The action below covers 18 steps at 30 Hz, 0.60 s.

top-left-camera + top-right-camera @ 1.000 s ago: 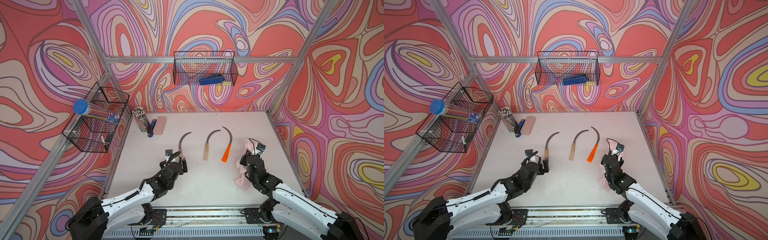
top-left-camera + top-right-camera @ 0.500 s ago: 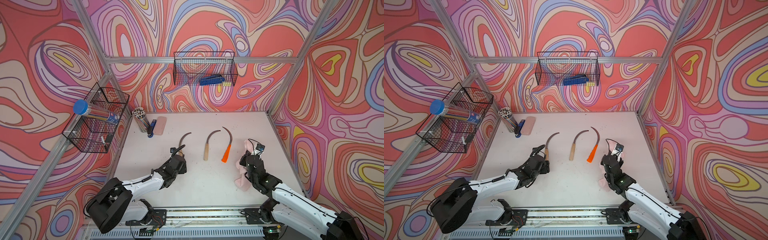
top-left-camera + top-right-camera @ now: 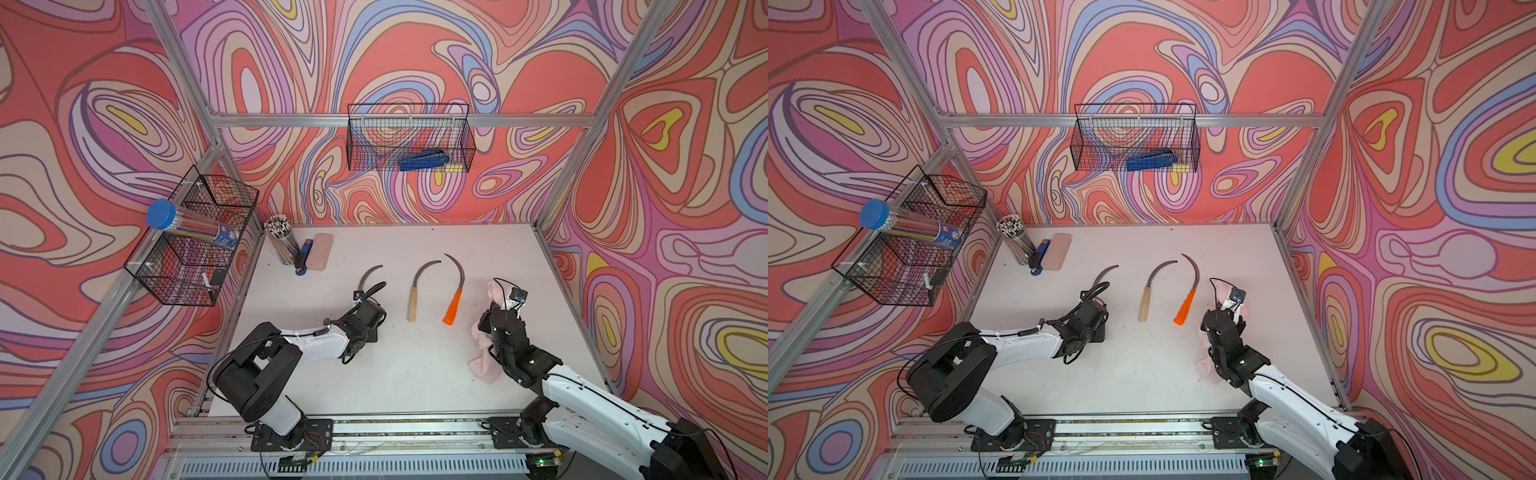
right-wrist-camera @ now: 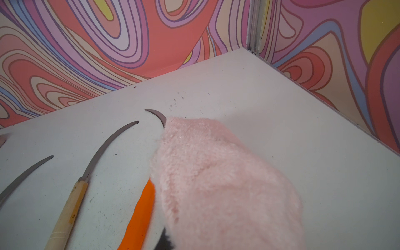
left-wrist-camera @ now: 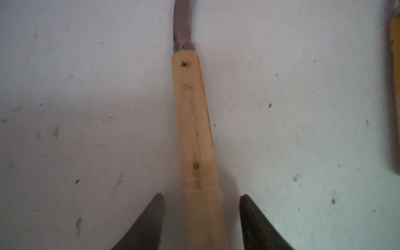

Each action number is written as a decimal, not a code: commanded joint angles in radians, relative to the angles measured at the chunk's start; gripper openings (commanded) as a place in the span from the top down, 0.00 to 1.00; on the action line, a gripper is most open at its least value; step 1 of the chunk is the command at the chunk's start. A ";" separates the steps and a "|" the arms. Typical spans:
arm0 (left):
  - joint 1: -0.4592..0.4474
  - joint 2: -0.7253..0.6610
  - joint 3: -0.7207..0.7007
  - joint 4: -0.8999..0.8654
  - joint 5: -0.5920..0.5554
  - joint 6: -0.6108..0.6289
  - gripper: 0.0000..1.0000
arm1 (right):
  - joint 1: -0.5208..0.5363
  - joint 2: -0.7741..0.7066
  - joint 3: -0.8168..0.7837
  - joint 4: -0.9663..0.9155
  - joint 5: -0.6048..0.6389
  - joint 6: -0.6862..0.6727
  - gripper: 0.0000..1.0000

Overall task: Wipe small sickles with rags
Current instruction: Pick up the small sickle from the center of the board.

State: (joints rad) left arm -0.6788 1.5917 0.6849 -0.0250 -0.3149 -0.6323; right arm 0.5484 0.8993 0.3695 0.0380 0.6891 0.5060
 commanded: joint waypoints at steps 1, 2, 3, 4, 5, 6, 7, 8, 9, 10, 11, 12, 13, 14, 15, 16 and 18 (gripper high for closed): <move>0.005 0.035 0.021 -0.058 -0.008 -0.004 0.54 | -0.005 0.009 0.027 0.011 -0.002 -0.009 1.00; 0.006 0.040 0.018 -0.052 -0.007 -0.007 0.57 | -0.005 0.006 0.025 0.013 -0.003 -0.009 1.00; 0.005 0.043 0.016 -0.049 -0.004 -0.006 0.61 | -0.005 -0.002 0.021 0.016 -0.005 -0.011 1.00; 0.005 0.042 0.015 -0.051 -0.002 -0.008 0.63 | -0.005 -0.008 0.017 0.018 -0.004 -0.011 1.00; 0.005 0.040 0.017 -0.060 -0.001 -0.012 0.63 | -0.005 -0.012 0.014 0.017 0.000 -0.009 1.00; 0.005 0.035 0.019 -0.072 0.003 -0.013 0.63 | -0.005 -0.013 0.014 0.017 0.002 -0.008 1.00; 0.005 0.028 0.018 -0.079 0.009 -0.012 0.63 | -0.005 -0.010 0.016 0.017 0.003 -0.007 1.00; 0.005 0.020 0.015 -0.085 0.012 -0.012 0.63 | -0.005 -0.005 0.019 0.016 0.004 -0.007 1.00; 0.005 0.011 0.008 -0.088 0.012 -0.012 0.63 | -0.005 0.002 0.023 0.013 0.004 -0.007 1.00; 0.005 0.001 -0.001 -0.086 0.010 -0.012 0.63 | -0.005 0.008 0.026 0.011 0.003 -0.007 1.00; 0.005 -0.004 -0.011 -0.082 0.009 -0.013 0.62 | -0.005 0.011 0.029 0.011 0.002 -0.009 1.00; 0.005 -0.010 -0.024 -0.075 0.002 -0.015 0.62 | -0.005 0.012 0.028 0.011 0.000 -0.009 1.00; 0.005 -0.016 -0.039 -0.067 -0.005 -0.019 0.60 | -0.005 0.009 0.027 0.012 -0.002 -0.009 1.00; 0.005 -0.020 -0.049 -0.059 -0.006 -0.023 0.58 | -0.005 0.005 0.025 0.014 -0.003 -0.010 1.00; 0.005 -0.026 -0.062 -0.048 -0.006 -0.026 0.56 | -0.005 0.001 0.022 0.016 -0.004 -0.011 1.00; 0.004 -0.032 -0.070 -0.047 -0.002 -0.028 0.56 | -0.005 -0.003 0.020 0.017 -0.003 -0.011 1.00; 0.005 -0.048 -0.078 -0.044 0.010 -0.028 0.55 | -0.005 0.001 0.022 0.016 0.001 -0.009 1.00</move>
State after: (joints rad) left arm -0.6788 1.5562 0.6430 -0.0231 -0.3191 -0.6399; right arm 0.5484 0.9062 0.3737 0.0380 0.6865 0.5060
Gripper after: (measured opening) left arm 0.444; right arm 0.146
